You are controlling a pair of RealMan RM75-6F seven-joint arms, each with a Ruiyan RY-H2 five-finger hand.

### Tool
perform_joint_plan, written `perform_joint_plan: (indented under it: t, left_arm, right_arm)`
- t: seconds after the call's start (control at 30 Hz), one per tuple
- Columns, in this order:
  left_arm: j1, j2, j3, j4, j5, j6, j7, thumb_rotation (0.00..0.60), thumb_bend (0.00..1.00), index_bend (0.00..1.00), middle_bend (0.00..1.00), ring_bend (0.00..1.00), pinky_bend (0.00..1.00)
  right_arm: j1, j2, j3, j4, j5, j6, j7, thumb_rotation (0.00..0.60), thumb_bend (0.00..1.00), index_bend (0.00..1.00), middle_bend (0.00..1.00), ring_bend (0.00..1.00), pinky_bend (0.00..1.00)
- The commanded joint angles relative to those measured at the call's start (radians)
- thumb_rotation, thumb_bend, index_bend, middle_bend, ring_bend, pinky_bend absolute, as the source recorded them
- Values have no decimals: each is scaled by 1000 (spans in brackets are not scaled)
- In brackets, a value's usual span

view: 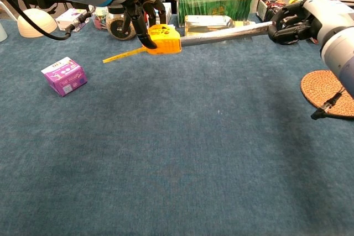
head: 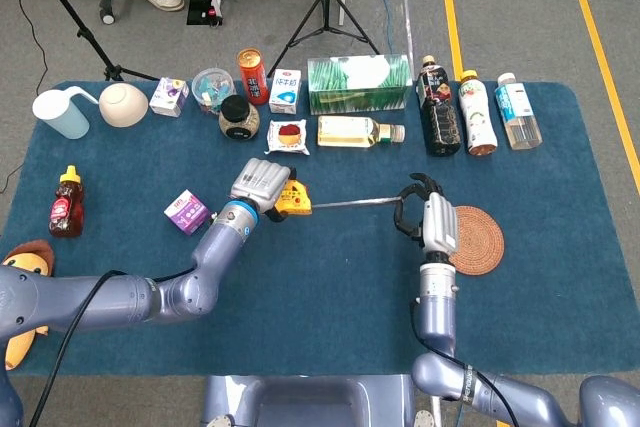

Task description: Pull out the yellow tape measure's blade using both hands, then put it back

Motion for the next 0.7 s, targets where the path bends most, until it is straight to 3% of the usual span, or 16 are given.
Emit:
perform_joint_plan:
  t: [0.03, 0.7]
  left_arm:
    - [12, 24, 12, -13, 12, -7, -5, 600, 348, 557, 430, 373, 494]
    - [122, 223, 114, -97, 119, -42, -72, 600, 348, 557, 430, 373, 493]
  right_arm:
    - [-6, 12, 3, -7, 2, 4, 1, 593, 682, 653, 224, 177, 278]
    - [-63, 104, 25, -12, 36, 11, 47, 593, 690, 653, 228, 179, 284]
